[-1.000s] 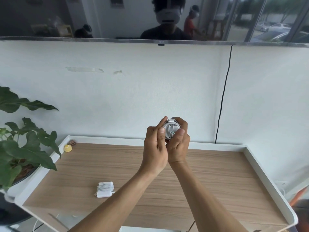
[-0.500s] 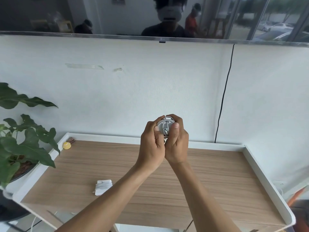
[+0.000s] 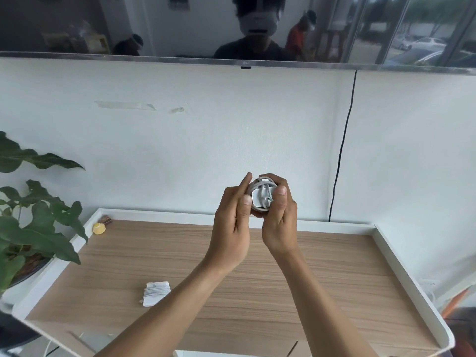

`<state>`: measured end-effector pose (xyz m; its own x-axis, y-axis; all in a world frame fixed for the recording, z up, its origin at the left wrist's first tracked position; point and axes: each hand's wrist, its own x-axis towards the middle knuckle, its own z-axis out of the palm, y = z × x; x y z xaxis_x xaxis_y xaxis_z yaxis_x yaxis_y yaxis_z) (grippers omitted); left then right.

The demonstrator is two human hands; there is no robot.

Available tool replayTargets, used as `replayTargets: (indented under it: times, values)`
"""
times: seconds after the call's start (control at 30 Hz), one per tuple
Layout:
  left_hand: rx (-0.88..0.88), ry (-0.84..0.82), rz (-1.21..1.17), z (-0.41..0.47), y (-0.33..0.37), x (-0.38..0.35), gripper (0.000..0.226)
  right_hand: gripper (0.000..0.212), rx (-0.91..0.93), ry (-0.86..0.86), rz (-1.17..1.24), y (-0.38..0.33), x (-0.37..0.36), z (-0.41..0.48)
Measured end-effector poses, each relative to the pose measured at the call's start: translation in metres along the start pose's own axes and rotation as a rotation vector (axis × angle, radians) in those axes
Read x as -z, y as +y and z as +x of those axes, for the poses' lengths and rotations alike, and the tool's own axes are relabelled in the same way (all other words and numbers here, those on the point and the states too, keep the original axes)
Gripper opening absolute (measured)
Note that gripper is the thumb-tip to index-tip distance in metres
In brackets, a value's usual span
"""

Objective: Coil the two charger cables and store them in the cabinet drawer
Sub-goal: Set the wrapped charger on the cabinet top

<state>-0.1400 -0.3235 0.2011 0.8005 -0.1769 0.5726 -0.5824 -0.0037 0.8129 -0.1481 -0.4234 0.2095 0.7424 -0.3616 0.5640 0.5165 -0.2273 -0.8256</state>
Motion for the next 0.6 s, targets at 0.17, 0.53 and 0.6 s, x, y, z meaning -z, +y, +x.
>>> replayTargets:
  times: [0.17, 0.53, 0.6]
  values:
    - [0.18, -0.127, -0.196, 0.002, 0.005, 0.01, 0.063, 0.044, 0.01, -0.143, -0.129, 0.007, 0.013, -0.004]
    - [0.391, -0.238, -0.316, 0.002, -0.026, 0.041, 0.05, 0.055, -0.101, -0.451, -0.276, 0.024, 0.039, -0.018]
    - [0.395, -0.242, -0.313, 0.0, -0.031, 0.043, 0.052, 0.052, -0.118, -0.468, -0.285, 0.027, 0.041, -0.018]
